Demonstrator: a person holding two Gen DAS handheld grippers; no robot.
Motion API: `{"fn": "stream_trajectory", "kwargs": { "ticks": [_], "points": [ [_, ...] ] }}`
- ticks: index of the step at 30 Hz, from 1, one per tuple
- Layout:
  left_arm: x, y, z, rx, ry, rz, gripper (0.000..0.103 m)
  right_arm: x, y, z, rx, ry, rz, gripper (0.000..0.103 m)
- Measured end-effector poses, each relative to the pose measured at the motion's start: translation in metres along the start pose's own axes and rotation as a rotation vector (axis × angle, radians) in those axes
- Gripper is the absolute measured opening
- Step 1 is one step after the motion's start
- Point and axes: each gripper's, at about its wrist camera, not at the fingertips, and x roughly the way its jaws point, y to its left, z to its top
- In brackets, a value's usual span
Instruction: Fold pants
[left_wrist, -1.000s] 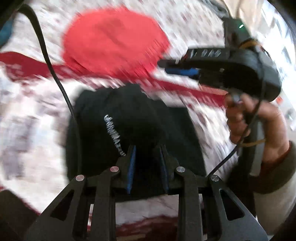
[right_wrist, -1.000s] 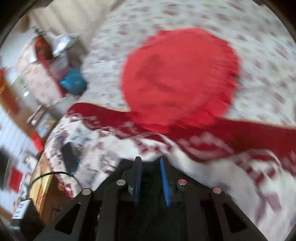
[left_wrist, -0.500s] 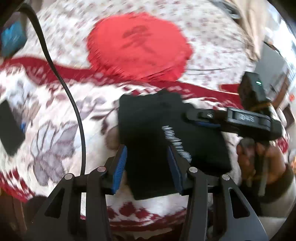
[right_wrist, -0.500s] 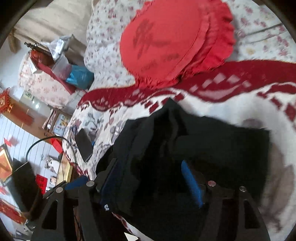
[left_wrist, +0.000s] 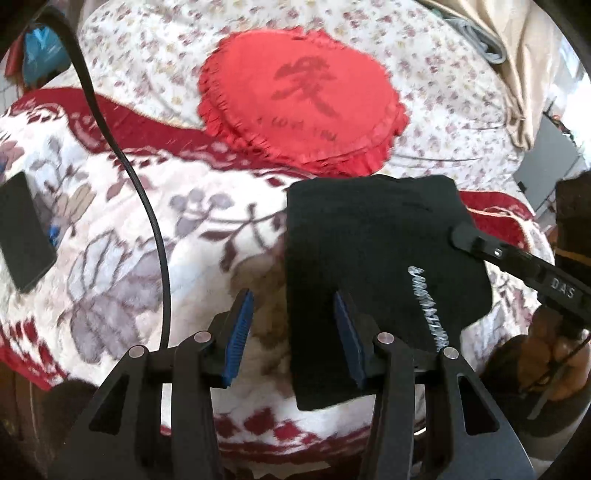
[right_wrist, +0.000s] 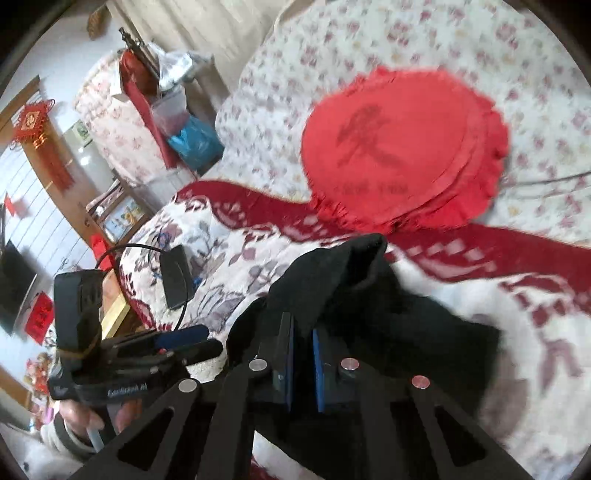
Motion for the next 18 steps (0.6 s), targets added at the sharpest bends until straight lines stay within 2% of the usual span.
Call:
{"fn": "stream_trajectory", "kwargs": {
  "ticks": [3, 7, 11, 13, 14, 16, 18],
  "points": [
    [0.012, -0.015, -0.001, 0.014, 0.023, -0.019, 0.046, -0.01, -0.016, -0.011, 0.01, 0.017, -0.072, 0.008],
    [0.032, -0.033, -0.01, 0.052, 0.086, -0.034, 0.046, -0.005, -0.055, -0.041, 0.065, 0.103, -0.214, 0.008],
    [0.047, -0.046, -0.019, 0.101, 0.129, -0.012, 0.048, 0.005, -0.08, -0.055, 0.125, 0.151, -0.263, 0.01],
    [0.045, -0.047, -0.018, 0.11, 0.133, 0.016, 0.048, 0.0, -0.079, -0.048, 0.137, 0.144, -0.255, 0.011],
    [0.041, -0.046, -0.015, 0.105, 0.129, 0.011, 0.048, -0.006, -0.075, -0.043, 0.128, 0.128, -0.267, 0.016],
    [0.035, -0.044, -0.008, 0.101, 0.111, 0.006, 0.048, -0.02, -0.066, -0.032, 0.107, 0.073, -0.305, 0.018],
    [0.032, -0.046, 0.0, 0.111, 0.086, 0.02, 0.048, -0.029, -0.058, -0.02, 0.1, 0.032, -0.266, 0.018]
  ]
}}
